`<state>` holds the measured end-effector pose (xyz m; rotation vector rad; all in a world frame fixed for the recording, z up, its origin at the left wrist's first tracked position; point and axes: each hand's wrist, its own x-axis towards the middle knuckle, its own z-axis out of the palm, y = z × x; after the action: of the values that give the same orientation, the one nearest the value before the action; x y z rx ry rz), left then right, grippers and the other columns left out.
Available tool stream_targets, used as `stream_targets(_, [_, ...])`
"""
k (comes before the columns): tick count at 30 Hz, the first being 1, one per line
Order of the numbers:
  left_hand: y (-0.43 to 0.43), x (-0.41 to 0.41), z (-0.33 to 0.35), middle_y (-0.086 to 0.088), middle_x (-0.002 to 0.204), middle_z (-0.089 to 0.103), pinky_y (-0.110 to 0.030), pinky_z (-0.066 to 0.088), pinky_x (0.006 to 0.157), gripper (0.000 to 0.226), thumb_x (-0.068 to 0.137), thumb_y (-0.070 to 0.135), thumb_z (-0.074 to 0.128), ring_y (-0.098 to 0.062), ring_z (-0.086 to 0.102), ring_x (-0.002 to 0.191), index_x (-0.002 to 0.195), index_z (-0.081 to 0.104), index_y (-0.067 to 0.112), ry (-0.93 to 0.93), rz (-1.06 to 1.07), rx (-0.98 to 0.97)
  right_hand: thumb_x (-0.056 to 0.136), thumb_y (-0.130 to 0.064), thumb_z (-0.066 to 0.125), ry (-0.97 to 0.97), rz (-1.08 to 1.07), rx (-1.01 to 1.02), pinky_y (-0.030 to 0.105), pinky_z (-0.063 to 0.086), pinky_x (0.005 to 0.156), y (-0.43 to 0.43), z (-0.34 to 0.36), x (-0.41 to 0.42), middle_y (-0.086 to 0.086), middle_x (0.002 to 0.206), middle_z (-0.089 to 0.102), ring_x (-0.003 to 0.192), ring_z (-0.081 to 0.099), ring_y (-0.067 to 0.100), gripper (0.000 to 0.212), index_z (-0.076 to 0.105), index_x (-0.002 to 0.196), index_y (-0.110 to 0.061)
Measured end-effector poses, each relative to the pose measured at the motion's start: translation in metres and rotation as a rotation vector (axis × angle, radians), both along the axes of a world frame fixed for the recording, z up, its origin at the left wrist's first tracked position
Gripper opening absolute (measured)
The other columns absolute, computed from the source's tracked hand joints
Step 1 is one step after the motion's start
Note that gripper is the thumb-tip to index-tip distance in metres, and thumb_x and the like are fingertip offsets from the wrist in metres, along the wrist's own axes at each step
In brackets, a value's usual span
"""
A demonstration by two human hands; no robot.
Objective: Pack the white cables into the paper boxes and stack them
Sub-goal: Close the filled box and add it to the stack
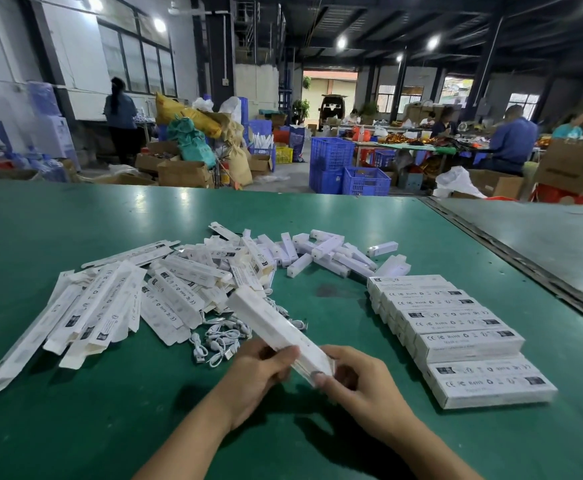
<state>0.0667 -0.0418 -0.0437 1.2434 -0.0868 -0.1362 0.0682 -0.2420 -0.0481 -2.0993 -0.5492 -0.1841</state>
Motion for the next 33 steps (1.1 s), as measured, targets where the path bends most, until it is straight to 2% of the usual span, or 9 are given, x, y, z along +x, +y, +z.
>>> stream_targets(3, [0.003, 0.006, 0.001, -0.016, 0.082, 0.067, -0.033, 0.048, 0.072, 0.026, 0.063, 0.025, 0.079, -0.026, 0.057, 0.075, 0.081, 0.075, 0.007, 0.045, 0.238, -0.129, 0.087, -0.029, 0.064, 0.013, -0.078, -0.191, 0.008, 0.036, 0.094, -0.004, -0.008, 0.015, -0.013, 0.130, 0.055, 0.113, 0.057, 0.005, 0.035, 0.063, 0.122, -0.030])
stream_targets(5, [0.007, 0.010, 0.002, -0.009, 0.077, 0.073, -0.030, 0.055, 0.068, 0.018, 0.067, 0.022, 0.074, -0.020, 0.067, 0.071, 0.078, 0.069, 0.008, 0.049, 0.350, -0.172, 0.096, -0.038, 0.054, 0.029, -0.161, -0.414, 0.016, 0.026, 0.109, -0.002, -0.015, 0.025, -0.007, 0.147, 0.040, 0.137, 0.036, 0.011, 0.042, 0.052, 0.137, -0.029])
stream_targets(7, [0.008, 0.014, 0.002, -0.009, 0.074, 0.074, -0.026, 0.057, 0.059, 0.015, 0.069, 0.020, 0.073, -0.016, 0.070, 0.064, 0.074, 0.067, 0.008, 0.043, 0.421, -0.195, 0.099, -0.051, 0.040, 0.025, -0.166, -0.585, 0.027, 0.019, 0.115, 0.004, -0.022, 0.034, -0.005, 0.155, 0.031, 0.144, 0.023, 0.013, 0.048, 0.042, 0.143, -0.031])
stream_targets(10, [0.008, 0.017, 0.003, -0.013, 0.080, 0.076, -0.023, 0.057, 0.056, 0.026, 0.069, 0.019, 0.076, -0.017, 0.071, 0.061, 0.088, 0.071, 0.002, 0.056, 0.478, -0.219, 0.101, -0.055, 0.028, 0.010, -0.173, -0.687, 0.032, 0.012, 0.118, 0.011, -0.026, 0.055, -0.005, 0.159, 0.024, 0.148, 0.015, 0.013, 0.052, 0.033, 0.147, -0.032])
stream_targets(16, [0.013, 0.029, 0.000, -0.018, 0.092, 0.076, -0.023, 0.059, 0.062, 0.036, 0.071, 0.010, 0.075, -0.021, 0.075, 0.072, 0.104, 0.067, -0.001, 0.059, 0.523, -0.346, 0.101, -0.056, 0.021, 0.070, -0.201, -0.724, 0.039, 0.006, 0.120, 0.028, -0.025, 0.106, -0.004, 0.163, 0.014, 0.151, 0.006, 0.015, 0.060, 0.019, 0.153, -0.027])
stream_targets(19, [0.018, 0.037, 0.000, -0.024, 0.104, 0.073, -0.023, 0.059, 0.064, 0.038, 0.078, 0.004, 0.070, -0.023, 0.076, 0.079, 0.115, 0.064, -0.003, 0.052, 0.480, -0.406, 0.103, -0.041, 0.024, 0.056, -0.191, -0.675, 0.040, 0.009, 0.120, 0.036, -0.026, 0.130, -0.001, 0.162, 0.019, 0.150, 0.010, 0.018, 0.055, 0.012, 0.155, -0.027])
stream_targets(23, [0.024, 0.041, 0.000, -0.023, 0.104, 0.074, -0.025, 0.060, 0.066, 0.037, 0.072, 0.006, 0.069, -0.027, 0.076, 0.086, 0.109, 0.068, 0.002, 0.029, 0.436, -0.465, 0.100, -0.024, 0.029, 0.027, -0.196, -0.629, 0.042, 0.018, 0.117, 0.047, -0.025, 0.159, 0.003, 0.159, 0.025, 0.147, 0.021, 0.022, 0.056, 0.015, 0.154, -0.030])
stream_targets(28, [0.024, 0.045, -0.001, -0.030, 0.107, 0.070, -0.027, 0.061, 0.065, 0.042, 0.073, 0.012, 0.070, -0.031, 0.075, 0.087, 0.111, 0.062, -0.004, 0.098, 0.467, -0.509, 0.104, -0.041, 0.025, -0.036, -0.148, -0.687, 0.047, 0.022, 0.114, 0.064, -0.022, 0.191, 0.001, 0.164, 0.004, 0.145, 0.024, 0.026, 0.047, 0.020, 0.151, -0.037])
stream_targets(33, [0.021, 0.045, -0.003, -0.027, 0.107, 0.072, -0.028, 0.060, 0.064, 0.039, 0.076, 0.020, 0.070, -0.034, 0.075, 0.090, 0.109, 0.058, 0.004, 0.076, 0.502, -0.493, 0.099, -0.058, 0.022, -0.053, -0.049, -0.805, 0.045, 0.016, 0.119, 0.071, -0.022, 0.214, -0.006, 0.164, -0.010, 0.151, 0.003, 0.016, 0.060, 0.015, 0.154, -0.036])
